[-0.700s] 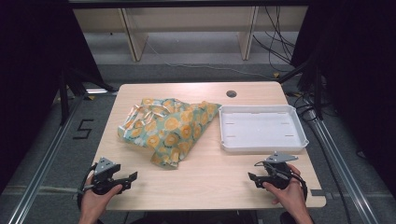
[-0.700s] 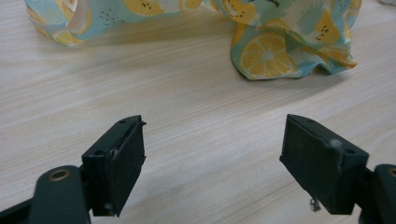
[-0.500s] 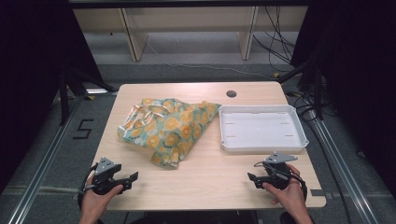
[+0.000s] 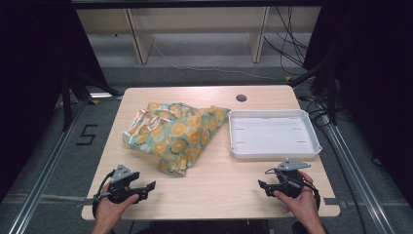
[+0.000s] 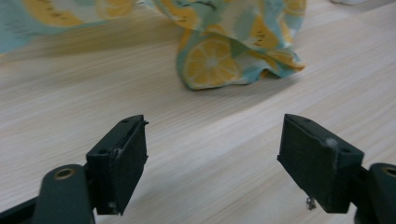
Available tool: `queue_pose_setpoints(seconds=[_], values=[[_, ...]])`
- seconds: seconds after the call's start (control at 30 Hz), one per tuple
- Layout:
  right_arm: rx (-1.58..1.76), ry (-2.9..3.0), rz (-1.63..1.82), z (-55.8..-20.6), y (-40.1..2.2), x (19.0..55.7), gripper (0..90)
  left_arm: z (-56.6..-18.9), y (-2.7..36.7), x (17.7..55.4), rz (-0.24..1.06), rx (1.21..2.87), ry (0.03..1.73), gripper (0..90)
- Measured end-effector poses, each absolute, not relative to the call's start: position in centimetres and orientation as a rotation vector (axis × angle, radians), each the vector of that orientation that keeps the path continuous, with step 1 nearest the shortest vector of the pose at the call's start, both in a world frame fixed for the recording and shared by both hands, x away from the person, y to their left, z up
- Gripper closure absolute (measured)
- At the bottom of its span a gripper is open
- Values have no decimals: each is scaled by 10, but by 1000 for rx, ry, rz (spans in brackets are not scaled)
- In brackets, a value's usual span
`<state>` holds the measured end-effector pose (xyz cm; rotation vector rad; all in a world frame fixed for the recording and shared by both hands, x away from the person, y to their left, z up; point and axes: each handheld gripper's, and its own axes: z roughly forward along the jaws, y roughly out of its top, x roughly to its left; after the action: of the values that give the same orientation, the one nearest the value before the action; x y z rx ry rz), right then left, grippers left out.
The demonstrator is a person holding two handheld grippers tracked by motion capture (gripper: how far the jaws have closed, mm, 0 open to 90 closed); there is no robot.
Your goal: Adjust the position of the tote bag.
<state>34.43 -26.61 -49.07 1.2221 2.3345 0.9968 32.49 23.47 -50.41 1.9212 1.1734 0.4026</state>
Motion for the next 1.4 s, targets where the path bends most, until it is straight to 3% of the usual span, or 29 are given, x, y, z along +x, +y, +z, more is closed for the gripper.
queue_pose_setpoints(seconds=[0.33, 0.57, 0.8, 0.93, 1.0, 1.07, 1.1, 1.23, 1.4], values=[[1258, 2349, 988, -489, -264, 343, 232, -505, 188, 337, 375, 1964, 1043, 343], [1250, 2350, 996, -491, -261, 342, 238, -509, 175, 354, 454, 1970, 1110, 251], [1234, 2374, 992, -491, -261, 343, 237, -516, 153, 363, 443, 2008, 1079, 261], [1235, 2367, 991, -492, -262, 344, 237, -517, 143, 368, 466, 2027, 1068, 359], [1241, 2372, 1017, -491, -262, 344, 238, -517, 142, 371, 484, 2058, 1021, 500], [1254, 2357, 1008, -491, -261, 344, 239, -518, 139, 374, 481, 2082, 987, 710], [1254, 2357, 1008, -491, -261, 344, 239, -518, 139, 374, 481, 2082, 987, 752], [1209, 2352, 1019, -492, -263, 346, 243, -519, 132, 376, 468, 2064, 961, 854], [1214, 2358, 1021, -491, -263, 346, 246, -517, 118, 378, 452, 2079, 943, 880]])
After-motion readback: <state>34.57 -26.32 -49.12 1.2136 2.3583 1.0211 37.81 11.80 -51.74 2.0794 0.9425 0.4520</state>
